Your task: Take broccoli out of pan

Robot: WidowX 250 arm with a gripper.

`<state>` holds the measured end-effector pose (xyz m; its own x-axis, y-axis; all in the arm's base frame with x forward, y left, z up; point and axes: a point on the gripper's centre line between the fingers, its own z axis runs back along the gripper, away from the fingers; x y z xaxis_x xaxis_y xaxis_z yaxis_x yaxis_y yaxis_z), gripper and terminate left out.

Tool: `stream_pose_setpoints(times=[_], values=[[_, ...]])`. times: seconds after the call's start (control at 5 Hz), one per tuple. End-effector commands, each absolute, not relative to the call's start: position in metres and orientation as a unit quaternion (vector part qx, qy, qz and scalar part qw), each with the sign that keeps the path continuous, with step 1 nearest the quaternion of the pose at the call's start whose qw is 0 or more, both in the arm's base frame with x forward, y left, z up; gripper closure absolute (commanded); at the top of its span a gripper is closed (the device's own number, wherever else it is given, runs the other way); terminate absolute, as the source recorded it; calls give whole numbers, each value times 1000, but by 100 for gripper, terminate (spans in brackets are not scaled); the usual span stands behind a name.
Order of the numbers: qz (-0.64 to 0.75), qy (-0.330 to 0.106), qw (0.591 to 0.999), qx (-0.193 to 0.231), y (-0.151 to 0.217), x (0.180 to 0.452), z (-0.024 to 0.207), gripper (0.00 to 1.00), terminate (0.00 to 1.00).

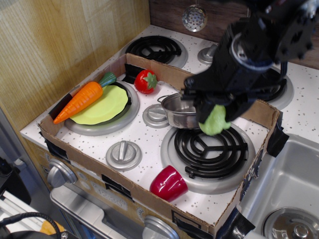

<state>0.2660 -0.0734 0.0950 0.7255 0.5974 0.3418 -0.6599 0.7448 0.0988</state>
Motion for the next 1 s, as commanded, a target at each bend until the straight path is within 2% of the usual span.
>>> stream_pose_setpoints(times=[0.0, 0.2, 0.4, 0.6, 0.8], values=[[331, -155, 930, 33, -91, 272, 77, 100, 0], [315, -185, 930, 30, -90, 268, 60, 100, 0], [304, -201, 931, 25, -86, 266, 55, 0, 0], [298, -191, 935, 35, -80, 269, 64, 0, 0], [294, -191, 933, 75, -73, 271, 88, 0, 0]])
